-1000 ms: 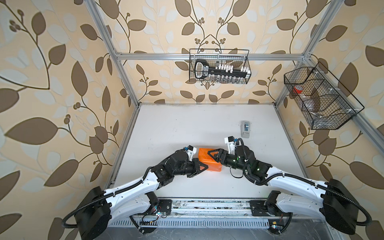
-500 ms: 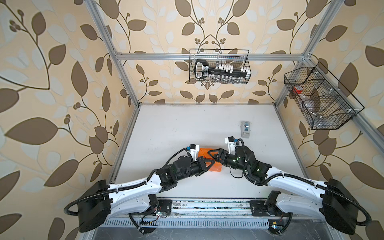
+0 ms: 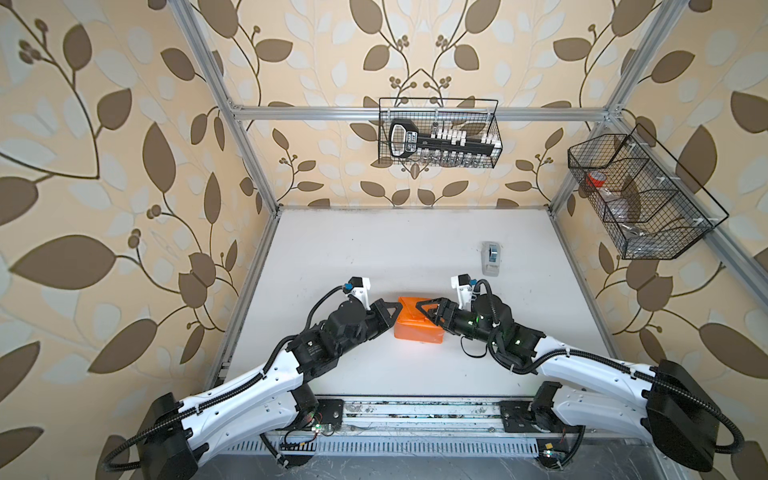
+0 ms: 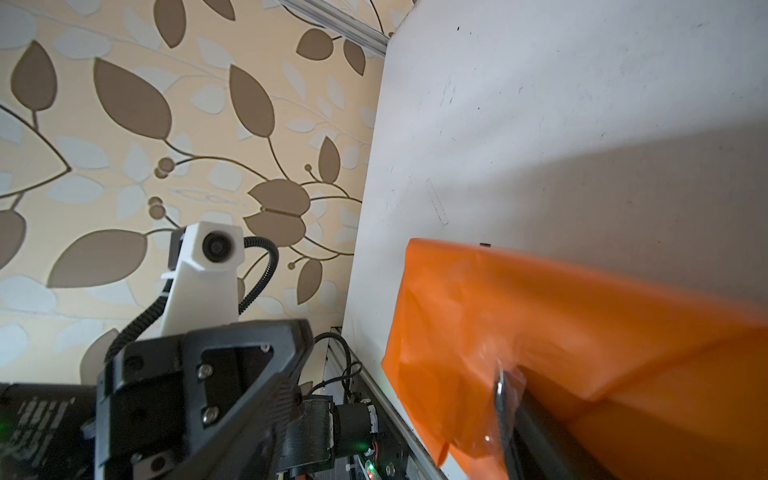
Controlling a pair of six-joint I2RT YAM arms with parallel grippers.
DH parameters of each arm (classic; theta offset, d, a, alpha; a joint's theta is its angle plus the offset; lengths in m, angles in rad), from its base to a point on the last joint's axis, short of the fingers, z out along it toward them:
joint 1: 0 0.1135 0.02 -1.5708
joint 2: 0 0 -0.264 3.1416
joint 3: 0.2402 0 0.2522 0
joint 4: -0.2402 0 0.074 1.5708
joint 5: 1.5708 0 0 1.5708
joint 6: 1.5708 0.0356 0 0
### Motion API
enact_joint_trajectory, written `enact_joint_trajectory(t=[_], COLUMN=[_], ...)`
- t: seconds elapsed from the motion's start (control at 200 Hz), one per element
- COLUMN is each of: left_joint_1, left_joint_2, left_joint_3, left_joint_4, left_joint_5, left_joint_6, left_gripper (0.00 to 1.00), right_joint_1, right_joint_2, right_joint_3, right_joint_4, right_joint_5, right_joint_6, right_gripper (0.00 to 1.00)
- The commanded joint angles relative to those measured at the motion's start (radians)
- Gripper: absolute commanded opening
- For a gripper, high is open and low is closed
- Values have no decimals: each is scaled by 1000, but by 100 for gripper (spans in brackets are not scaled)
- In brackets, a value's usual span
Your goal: Wrap the gift box in paper
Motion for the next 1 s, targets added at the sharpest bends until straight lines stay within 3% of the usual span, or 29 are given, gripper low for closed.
enact_joint_trajectory(t=[0.0, 0.215, 0.315, 0.645, 0.995], left_joint_1=[94, 138, 137, 137, 137], left_joint_2=[69, 341, 432, 462, 522], left_joint_3=[105, 316, 332, 274, 177], left_joint_4=[-31, -94, -33, -103, -22], left_joint_5=[197, 532, 657, 644, 647], left_joint_6=[62, 184, 155, 160, 137], left_gripper=[0, 0, 0, 0, 0], right_joint_1=[5, 5, 6, 4, -23], right_joint_2=[20, 22, 16, 0, -27], right_joint_3=[-64, -64, -64, -61, -29], right_joint_4=[-155, -151, -153, -159, -192], right_joint_5=[-1, -16, -18, -49, -131], right_joint_6=[15, 5, 6, 4, 32], right_gripper=[79, 79, 79, 79, 78])
